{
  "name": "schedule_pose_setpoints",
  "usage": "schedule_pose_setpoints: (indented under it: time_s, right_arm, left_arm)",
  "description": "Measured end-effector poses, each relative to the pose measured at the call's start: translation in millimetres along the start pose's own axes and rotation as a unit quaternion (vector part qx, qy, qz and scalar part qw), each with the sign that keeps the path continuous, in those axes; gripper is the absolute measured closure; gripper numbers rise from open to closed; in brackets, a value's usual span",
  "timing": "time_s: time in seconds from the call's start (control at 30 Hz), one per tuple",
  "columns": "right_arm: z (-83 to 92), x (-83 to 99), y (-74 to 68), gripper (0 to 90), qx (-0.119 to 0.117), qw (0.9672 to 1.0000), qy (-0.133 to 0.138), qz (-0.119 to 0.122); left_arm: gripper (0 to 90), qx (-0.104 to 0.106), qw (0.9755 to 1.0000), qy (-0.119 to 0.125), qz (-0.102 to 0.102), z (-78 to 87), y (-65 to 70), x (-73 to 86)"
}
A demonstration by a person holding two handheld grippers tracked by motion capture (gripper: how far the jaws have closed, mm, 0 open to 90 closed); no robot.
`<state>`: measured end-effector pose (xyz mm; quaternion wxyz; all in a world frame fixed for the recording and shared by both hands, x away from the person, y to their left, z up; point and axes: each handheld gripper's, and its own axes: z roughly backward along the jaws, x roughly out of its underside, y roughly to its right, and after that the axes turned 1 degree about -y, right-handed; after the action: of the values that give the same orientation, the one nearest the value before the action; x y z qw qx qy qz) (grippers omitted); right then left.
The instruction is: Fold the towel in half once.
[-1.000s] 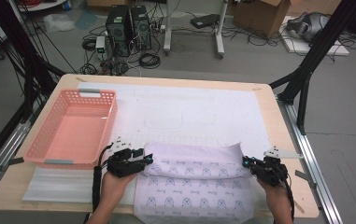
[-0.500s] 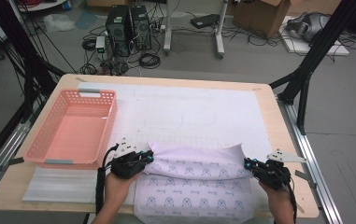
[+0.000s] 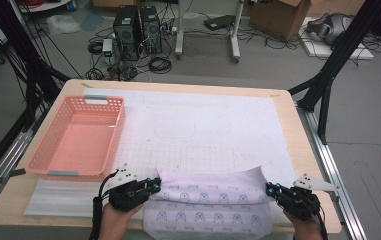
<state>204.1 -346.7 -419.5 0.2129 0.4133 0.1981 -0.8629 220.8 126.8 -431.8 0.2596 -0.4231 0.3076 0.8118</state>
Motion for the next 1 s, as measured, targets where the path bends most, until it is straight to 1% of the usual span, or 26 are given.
schedule_pose_setpoints:
  time_s: [0.03,0.07,0.1,0.13,0.17,0.23,0.27,0.3,0.33,0.4,0.47,0.5,0.53,0.57,0.63,0.67,0.7,0.73,0.77,0.8,0.83,0.87,0.9,0.93,0.97,1.0]
  right_arm:
    - [-0.5,2.9,-2.0,86.6,0.001,0.9999,-0.013,0.001]
    - [-1.0,5.6,-4.2,83.8,0.005,0.9997,-0.025,0.003]
    - [-1.4,7.7,-5.4,76.2,0.012,0.9993,-0.035,0.003]
    - [-1.4,8.8,-5.5,69.4,0.023,0.9989,-0.040,0.001]
    - [-0.6,8.9,-4.5,65.4,0.029,0.9989,-0.037,-0.005]
    - [1.2,5.8,-2.2,57.7,0.035,0.9989,-0.020,-0.022]
    - [0.7,4.5,-2.0,54.7,0.035,0.9990,-0.015,-0.025]
    - [-2.1,2.5,-2.3,51.3,0.039,0.9989,-0.015,-0.023]
    - [-6.6,1.3,-2.5,48.3,0.046,0.9986,-0.020,-0.019]
    - [-18.5,0.2,-2.2,46.5,0.056,0.9975,-0.040,-0.014]
    - [-29.2,0.6,-1.3,46.0,0.054,0.9970,-0.055,-0.013]
    - [-35.0,1.4,-1.4,45.8,0.056,0.9963,-0.064,-0.011]
    - [-39.6,2.5,-1.9,45.6,0.059,0.9954,-0.075,-0.003]
    - [-40.3,3.4,-2.9,48.0,0.061,0.9957,-0.069,0.002]
    - [-39.3,3.8,-3.2,55.3,0.053,0.9961,-0.071,0.004]
    - [-39.1,4.4,-3.4,59.4,0.048,0.9964,-0.069,0.005]
    - [-39.1,4.7,-4.7,65.5,0.041,0.9967,-0.069,0.005]
    - [-39.4,4.6,-5.7,74.9,0.029,0.9971,-0.069,0.006]
    - [-39.6,4.7,-6.9,76.2,0.025,0.9973,-0.069,0.006]
    - [-39.6,4.6,-7.8,77.9,0.027,0.9972,-0.070,0.009]
    - [-39.6,4.7,-7.2,79.2,0.022,0.9973,-0.069,0.003]
    - [-39.3,5.0,-5.4,80.0,0.016,0.9975,-0.069,-0.005]
    - [-39.3,5.2,-4.4,80.9,0.012,0.9976,-0.068,-0.008]
    - [-39.3,5.3,-3.6,81.8,0.008,0.9977,-0.066,-0.010]
    - [-39.3,5.5,-3.0,82.3,0.007,0.9978,-0.065,-0.006]
    - [-39.2,5.7,-2.9,82.7,0.006,0.9979,-0.064,-0.003]
  left_arm:
    - [83.0,0.004,1.0000,-0.008,0.002,0.6,0.4,2.7]
    - [79.4,0.005,0.9999,-0.015,0.004,0.9,0.5,5.4]
    - [71.2,-0.004,0.9998,-0.017,0.007,1.1,0.1,7.5]
    - [61.2,-0.014,0.9996,-0.019,0.013,1.0,-1.8,8.4]
    - [54.7,-0.020,0.9993,-0.021,0.024,0.6,-5.2,7.9]
    - [45.7,-0.034,0.9987,-0.016,0.035,0.1,-9.5,6.8]
    - [42.6,-0.043,0.9981,-0.018,0.040,-0.8,-11.7,6.1]
    - [40.9,-0.050,0.9977,-0.020,0.042,-2.6,-13.1,5.9]
    - [39.2,-0.052,0.9974,-0.022,0.043,-4.1,-13.8,5.9]
    - [37.4,-0.057,0.9965,-0.038,0.048,-8.4,-16.5,6.0]
    - [36.3,-0.050,0.9954,-0.052,0.063,-10.5,-19.4,6.8]
    - [36.0,-0.045,0.9954,-0.057,0.062,-10.4,-20.0,7.5]
    - [35.7,-0.039,0.9956,-0.057,0.064,-10.5,-19.9,8.5]
    - [35.0,-0.035,0.9956,-0.060,0.063,-11.0,-19.3,9.6]
    - [33.6,-0.044,0.9960,-0.059,0.052,-13.4,-16.4,11.5]
    - [33.6,-0.051,0.9960,-0.057,0.046,-15.2,-13.7,11.5]
    - [33.5,-0.056,0.9961,-0.056,0.038,-17.2,-10.9,12.0]
    - [33.8,-0.063,0.9960,-0.055,0.031,-18.6,-8.6,12.6]
    - [35.3,-0.072,0.9958,-0.054,0.018,-20.2,-5.3,13.9]
    - [37.4,-0.084,0.9950,-0.053,0.002,-21.6,-1.7,15.2]
    - [41.4,-0.097,0.9938,-0.054,-0.011,-22.2,1.4,15.9]
    - [47.2,-0.095,0.9939,-0.054,-0.014,-22.3,1.8,16.0]
    - [54.4,-0.074,0.9957,-0.055,-0.008,-22.0,0.3,15.8]
    - [69.1,-0.052,0.9970,-0.058,0.002,-22.8,-0.4,15.7]
    - [74.9,-0.054,0.9969,-0.058,0.003,-23.1,0.1,15.6]
    - [76.1,-0.053,0.9969,-0.057,0.002,-23.1,0.4,15.3]
